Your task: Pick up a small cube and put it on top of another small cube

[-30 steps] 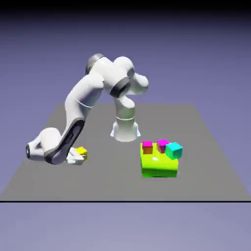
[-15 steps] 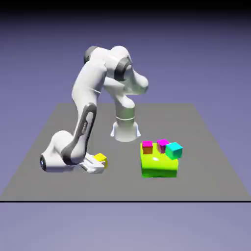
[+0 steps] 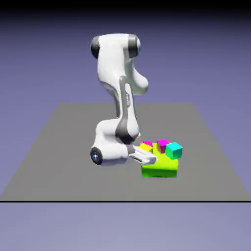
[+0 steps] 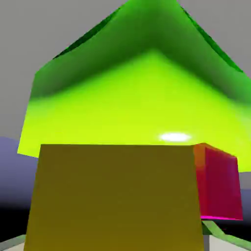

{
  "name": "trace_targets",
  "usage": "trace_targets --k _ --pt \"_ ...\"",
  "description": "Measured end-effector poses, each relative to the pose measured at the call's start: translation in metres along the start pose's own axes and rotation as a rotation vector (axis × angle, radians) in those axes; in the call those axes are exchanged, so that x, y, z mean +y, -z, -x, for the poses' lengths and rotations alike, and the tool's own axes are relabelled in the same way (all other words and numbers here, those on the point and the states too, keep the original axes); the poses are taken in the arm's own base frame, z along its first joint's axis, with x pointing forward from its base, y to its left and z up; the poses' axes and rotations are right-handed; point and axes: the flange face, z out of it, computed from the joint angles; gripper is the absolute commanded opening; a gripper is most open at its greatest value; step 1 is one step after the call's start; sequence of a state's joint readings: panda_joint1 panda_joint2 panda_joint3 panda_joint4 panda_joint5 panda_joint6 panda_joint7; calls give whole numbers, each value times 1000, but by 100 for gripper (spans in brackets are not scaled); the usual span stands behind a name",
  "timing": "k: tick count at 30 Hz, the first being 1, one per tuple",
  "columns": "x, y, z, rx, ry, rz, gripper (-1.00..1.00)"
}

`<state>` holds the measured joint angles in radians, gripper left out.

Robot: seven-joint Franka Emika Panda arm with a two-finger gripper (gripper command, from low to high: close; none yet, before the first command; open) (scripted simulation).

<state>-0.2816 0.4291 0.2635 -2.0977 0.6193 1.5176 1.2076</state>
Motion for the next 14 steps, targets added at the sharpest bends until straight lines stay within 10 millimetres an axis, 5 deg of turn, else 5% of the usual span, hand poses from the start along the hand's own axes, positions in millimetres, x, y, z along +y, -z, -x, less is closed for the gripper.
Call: trace_targets --k 6,8,11,12,14 --pt "11 -48 85 90 -18 24 -100" --pt "12 -49 87 93 -19 25 -100" --pt "1 -103 70 93 -19 25 -100" --pt "1 -107 69 93 -19 25 100" --pt "1 -107 69 95 -19 26 100"
